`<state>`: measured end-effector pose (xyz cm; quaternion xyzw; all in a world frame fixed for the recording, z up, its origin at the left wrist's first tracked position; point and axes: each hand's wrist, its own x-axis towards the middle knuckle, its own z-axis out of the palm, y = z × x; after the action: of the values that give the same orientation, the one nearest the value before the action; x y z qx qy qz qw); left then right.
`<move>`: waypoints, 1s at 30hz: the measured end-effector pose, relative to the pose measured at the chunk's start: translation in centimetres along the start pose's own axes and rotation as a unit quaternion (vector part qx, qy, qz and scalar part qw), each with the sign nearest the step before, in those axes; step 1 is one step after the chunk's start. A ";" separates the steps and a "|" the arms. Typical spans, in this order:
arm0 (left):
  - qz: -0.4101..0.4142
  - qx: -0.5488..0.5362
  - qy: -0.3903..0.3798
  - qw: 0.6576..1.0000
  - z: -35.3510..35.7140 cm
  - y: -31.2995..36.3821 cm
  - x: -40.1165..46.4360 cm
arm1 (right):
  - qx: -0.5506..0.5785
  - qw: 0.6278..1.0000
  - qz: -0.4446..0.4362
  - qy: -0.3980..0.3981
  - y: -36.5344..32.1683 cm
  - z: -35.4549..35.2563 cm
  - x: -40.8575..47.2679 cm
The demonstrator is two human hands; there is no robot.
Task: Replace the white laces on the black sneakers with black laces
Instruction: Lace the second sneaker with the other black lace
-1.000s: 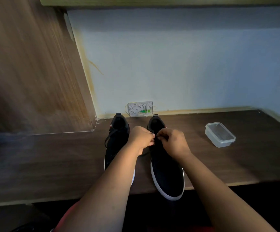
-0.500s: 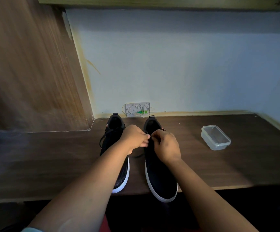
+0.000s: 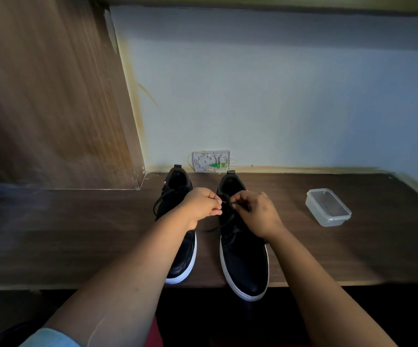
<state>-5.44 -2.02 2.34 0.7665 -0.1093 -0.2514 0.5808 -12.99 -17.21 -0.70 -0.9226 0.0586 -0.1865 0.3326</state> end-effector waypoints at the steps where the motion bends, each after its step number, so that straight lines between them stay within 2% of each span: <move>1: -0.002 0.010 0.006 1.000 -0.4 0.2 -0.2 | -0.004 1.000 0.000 0.004 -0.1 -0.1 -0.1; 3: 0.008 0.042 0.041 0.998 -1.4 0.7 -0.6 | -0.041 0.999 -0.002 0.006 -0.4 -0.1 0.0; 5: 0.046 0.118 0.116 0.985 -2.6 1.4 -1.0 | -0.079 0.997 -0.003 -0.005 -0.6 -0.3 0.0; 8: 0.087 0.191 0.293 0.933 -4.8 2.4 -1.5 | -0.084 0.996 0.004 -0.023 -0.8 -0.5 0.0; 10: 0.085 0.257 0.356 0.894 -5.8 2.7 -1.8 | -0.089 0.996 0.001 -0.018 -0.9 -0.5 -0.1; 12: 0.115 0.349 0.317 0.874 -5.2 2.5 -1.9 | -0.093 0.996 0.003 -0.012 -1.0 -0.4 -0.2; 14: 0.200 0.363 0.204 0.887 -3.5 1.7 -1.9 | -0.092 0.996 0.004 -0.007 -1.1 -0.3 -0.2; 16: 0.254 0.451 0.111 0.848 -1.4 0.6 -1.7 | -0.093 0.996 0.003 -0.008 -1.0 -0.3 -0.3; 18: 0.216 0.529 0.071 0.818 0.1 -0.5 -1.1 | -0.093 0.996 0.004 -0.011 -0.9 -0.3 -0.3; 19: 0.185 0.533 0.067 0.823 0.5 -0.6 -0.9 | -0.092 0.996 0.003 -0.011 -0.9 -0.3 -0.3; 21: 0.137 0.481 0.069 0.863 0.7 -0.6 -0.5 | -0.091 0.996 0.000 -0.007 -0.8 -0.3 -0.3; 24: 0.058 0.298 0.041 0.952 0.4 -0.2 -0.6 | -0.086 0.996 -0.005 -0.001 -0.8 -0.1 -0.3; 25: 0.029 0.244 0.037 0.969 0.5 0.0 -0.9 | -0.085 0.996 -0.006 0.002 -0.8 -0.1 -0.3; 30: -0.033 0.125 0.027 0.991 1.7 0.1 -1.1 | -0.089 0.996 -0.011 0.020 -0.9 -0.1 -0.5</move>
<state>-7.25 -2.92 2.39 0.8430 -0.0990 -0.2341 0.4741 -13.54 -16.43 -0.22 -0.9452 0.0712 -0.2025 0.2459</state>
